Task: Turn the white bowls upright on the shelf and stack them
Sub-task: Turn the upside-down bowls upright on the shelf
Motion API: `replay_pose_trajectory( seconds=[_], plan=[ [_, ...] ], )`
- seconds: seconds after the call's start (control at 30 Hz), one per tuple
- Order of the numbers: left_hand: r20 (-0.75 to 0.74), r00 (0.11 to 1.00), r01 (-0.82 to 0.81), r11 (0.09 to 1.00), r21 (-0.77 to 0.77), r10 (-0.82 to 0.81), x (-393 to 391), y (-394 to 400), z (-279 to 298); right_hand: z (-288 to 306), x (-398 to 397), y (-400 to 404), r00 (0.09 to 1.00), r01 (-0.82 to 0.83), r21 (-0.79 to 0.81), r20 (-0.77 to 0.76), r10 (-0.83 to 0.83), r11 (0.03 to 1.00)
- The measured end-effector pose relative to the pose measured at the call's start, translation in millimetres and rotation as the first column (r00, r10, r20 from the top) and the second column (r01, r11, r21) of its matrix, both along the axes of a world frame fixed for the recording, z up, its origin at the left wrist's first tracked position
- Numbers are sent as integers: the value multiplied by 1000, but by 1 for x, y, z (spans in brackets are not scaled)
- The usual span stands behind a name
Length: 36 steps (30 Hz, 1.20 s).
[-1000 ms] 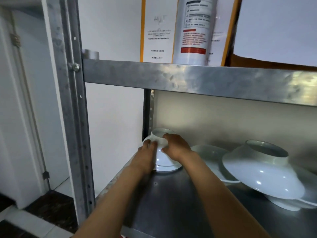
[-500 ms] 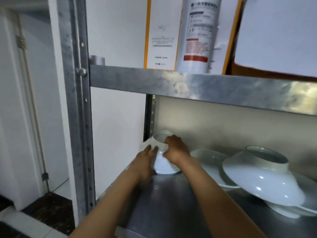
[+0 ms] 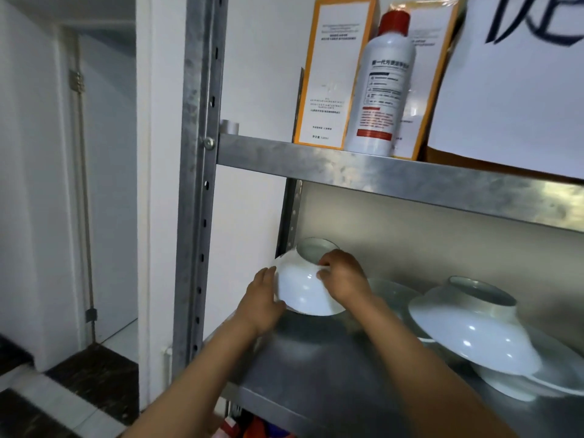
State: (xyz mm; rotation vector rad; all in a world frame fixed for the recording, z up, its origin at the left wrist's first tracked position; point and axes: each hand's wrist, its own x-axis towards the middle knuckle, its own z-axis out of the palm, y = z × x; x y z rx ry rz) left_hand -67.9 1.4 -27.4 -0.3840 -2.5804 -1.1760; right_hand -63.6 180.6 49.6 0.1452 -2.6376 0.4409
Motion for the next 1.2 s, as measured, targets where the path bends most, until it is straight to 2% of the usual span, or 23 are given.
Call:
replay_pose_trajectory(
  seconds=[0.17,0.33,0.5,0.6,0.7,0.83,0.9,0.97,1.03,1.13,1.2],
  plan=[
    [-137,991,3,1000,19,-1,25,-4,16,16,17,6,998,-53,-240,-52,41,969],
    [-252,966,-39,998,48,50,37,-5,32,30,30,14,995,-93,-413,-72,70,906],
    [-260,964,-32,997,75,50,44,1,40,36,41,29,985,-167,-691,-82,153,703],
    [-207,977,-16,993,118,40,45,5,42,39,49,36,972,-198,-788,-80,223,582],
    [-118,992,-13,976,219,39,44,11,42,34,55,43,957,-181,-894,-65,281,410],
    [111,993,-14,900,437,-39,50,18,48,28,64,49,864,-142,-978,-45,502,155],
    [237,968,-51,856,514,-85,49,19,49,23,67,50,817,-106,-992,-47,574,71],
    [329,936,-95,815,572,-122,46,18,46,18,68,52,797,-75,-997,-48,602,20],
    [359,922,-138,747,650,-142,45,16,45,13,69,54,793,-52,-999,-39,607,4],
    [305,946,-142,702,698,-111,52,13,42,7,74,53,795,-49,-998,-62,603,-39],
    [263,964,-169,682,711,-35,59,12,43,7,76,53,808,-59,-998,-56,586,-14]
  ],
)
